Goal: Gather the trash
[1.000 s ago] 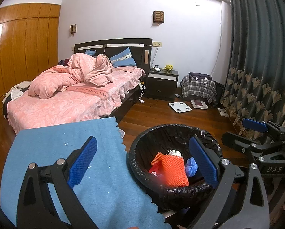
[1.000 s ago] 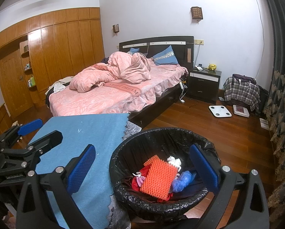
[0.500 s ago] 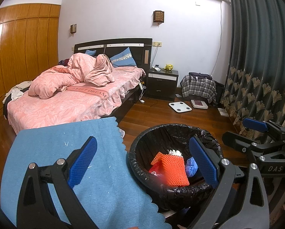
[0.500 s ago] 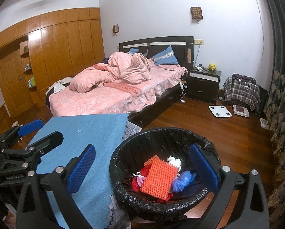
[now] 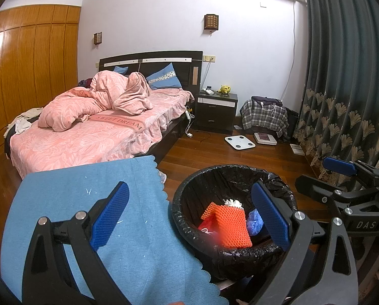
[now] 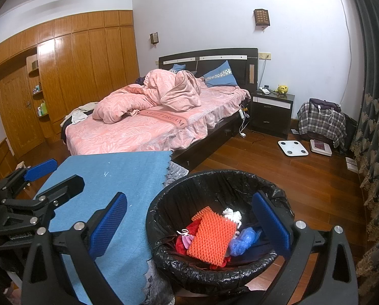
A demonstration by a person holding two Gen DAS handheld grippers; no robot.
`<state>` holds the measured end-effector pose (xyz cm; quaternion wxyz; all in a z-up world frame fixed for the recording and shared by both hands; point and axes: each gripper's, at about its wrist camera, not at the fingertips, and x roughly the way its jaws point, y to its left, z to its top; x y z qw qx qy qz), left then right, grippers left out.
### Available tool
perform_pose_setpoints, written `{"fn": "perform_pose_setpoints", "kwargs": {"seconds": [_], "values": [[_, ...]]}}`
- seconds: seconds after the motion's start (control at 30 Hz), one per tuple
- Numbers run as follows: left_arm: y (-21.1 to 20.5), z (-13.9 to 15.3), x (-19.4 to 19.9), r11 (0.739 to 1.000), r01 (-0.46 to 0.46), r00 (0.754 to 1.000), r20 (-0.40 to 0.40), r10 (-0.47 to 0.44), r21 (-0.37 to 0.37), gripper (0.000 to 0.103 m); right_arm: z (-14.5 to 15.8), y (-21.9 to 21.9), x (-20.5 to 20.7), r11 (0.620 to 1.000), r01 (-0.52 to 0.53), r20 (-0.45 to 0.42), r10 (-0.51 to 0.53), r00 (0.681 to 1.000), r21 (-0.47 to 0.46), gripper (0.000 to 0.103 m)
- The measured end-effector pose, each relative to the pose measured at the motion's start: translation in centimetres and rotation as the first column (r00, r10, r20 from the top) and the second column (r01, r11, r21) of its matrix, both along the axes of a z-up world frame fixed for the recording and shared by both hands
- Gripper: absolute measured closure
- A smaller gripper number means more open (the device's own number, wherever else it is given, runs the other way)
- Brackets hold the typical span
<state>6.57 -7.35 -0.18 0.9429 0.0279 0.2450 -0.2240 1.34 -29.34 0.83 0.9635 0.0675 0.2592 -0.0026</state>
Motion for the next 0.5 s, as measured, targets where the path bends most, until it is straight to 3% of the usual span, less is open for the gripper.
{"fn": "perform_pose_setpoints", "kwargs": {"seconds": [0.5], "values": [[-0.02,-0.03,-0.05,1.000,0.000,1.000,0.001,0.000,0.001,0.009,-0.02,0.01,-0.01,1.000,0.000,0.001,0.000,1.000,0.000,0.006]]}}
